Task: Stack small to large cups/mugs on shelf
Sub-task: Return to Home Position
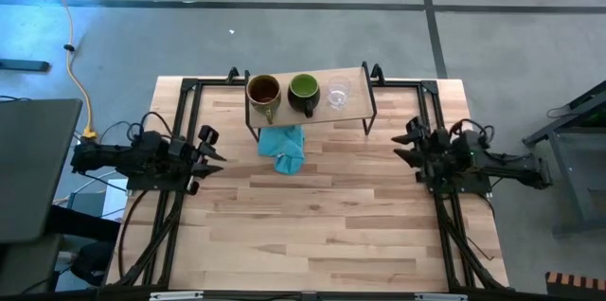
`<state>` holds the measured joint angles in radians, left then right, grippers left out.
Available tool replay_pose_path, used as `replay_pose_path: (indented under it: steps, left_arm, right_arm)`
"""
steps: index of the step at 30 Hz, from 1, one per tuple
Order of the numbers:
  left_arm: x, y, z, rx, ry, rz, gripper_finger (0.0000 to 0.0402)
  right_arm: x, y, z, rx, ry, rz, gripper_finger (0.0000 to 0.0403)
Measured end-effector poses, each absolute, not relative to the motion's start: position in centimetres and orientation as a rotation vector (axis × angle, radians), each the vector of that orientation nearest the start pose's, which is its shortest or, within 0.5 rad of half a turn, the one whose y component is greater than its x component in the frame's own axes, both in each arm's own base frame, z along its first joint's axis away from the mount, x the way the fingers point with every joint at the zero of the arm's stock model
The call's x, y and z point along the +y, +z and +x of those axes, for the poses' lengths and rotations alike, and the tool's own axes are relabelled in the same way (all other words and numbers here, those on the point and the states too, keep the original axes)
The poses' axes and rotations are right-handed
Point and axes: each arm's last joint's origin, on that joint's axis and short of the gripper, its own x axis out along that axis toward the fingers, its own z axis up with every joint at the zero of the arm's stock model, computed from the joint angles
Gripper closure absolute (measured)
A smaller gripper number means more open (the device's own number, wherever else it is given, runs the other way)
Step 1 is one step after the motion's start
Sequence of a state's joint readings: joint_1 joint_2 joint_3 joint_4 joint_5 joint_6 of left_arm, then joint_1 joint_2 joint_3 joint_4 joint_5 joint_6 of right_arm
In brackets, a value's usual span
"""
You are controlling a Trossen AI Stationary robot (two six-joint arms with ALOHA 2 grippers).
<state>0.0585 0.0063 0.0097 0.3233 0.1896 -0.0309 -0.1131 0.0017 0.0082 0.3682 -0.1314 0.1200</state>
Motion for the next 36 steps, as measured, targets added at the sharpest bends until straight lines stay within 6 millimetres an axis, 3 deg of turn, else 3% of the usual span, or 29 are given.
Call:
replay_pose_path:
  steps: [21,36]
  left_arm:
    - [0.0,18.0,9.6,-0.141,-0.143,-0.113,0.0311]
    - [0.0,17.3,9.7,-0.059,-0.137,-0.135,0.0311]
  right_arm:
    - [-0.6,17.1,9.7,-0.049,0.06,0.194,0.0258]
    - [-0.6,17.0,9.7,-0.041,0.058,0.2,0.0258]
